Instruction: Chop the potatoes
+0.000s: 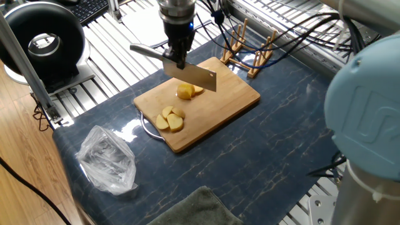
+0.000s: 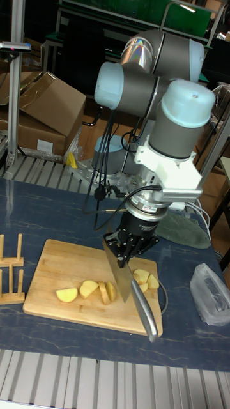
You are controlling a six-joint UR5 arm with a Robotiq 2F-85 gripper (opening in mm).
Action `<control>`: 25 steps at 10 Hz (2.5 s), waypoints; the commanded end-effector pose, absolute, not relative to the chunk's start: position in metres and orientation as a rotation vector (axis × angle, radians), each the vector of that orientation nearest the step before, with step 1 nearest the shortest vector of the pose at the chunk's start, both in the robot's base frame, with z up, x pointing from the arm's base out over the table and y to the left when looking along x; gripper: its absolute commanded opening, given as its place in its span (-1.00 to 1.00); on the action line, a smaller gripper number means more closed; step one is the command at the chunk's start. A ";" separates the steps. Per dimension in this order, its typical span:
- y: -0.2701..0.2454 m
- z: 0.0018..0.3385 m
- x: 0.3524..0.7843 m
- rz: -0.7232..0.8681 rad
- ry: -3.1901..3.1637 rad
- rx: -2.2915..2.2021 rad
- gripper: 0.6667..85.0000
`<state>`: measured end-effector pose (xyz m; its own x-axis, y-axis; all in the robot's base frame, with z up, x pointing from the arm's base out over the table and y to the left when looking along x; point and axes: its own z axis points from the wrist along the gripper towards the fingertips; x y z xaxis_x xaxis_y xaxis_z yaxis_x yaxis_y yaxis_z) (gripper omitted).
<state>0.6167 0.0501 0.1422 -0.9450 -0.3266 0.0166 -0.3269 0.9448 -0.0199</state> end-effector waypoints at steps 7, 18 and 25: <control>0.090 0.174 0.645 -0.008 -3.095 0.390 -0.99; 0.075 0.161 0.670 -0.019 -3.119 0.437 -0.99; 0.062 0.158 0.670 -0.014 -3.109 0.482 -0.99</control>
<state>0.6707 0.0643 0.1576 -0.9547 -0.2974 -0.0032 -0.2974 0.9548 -0.0014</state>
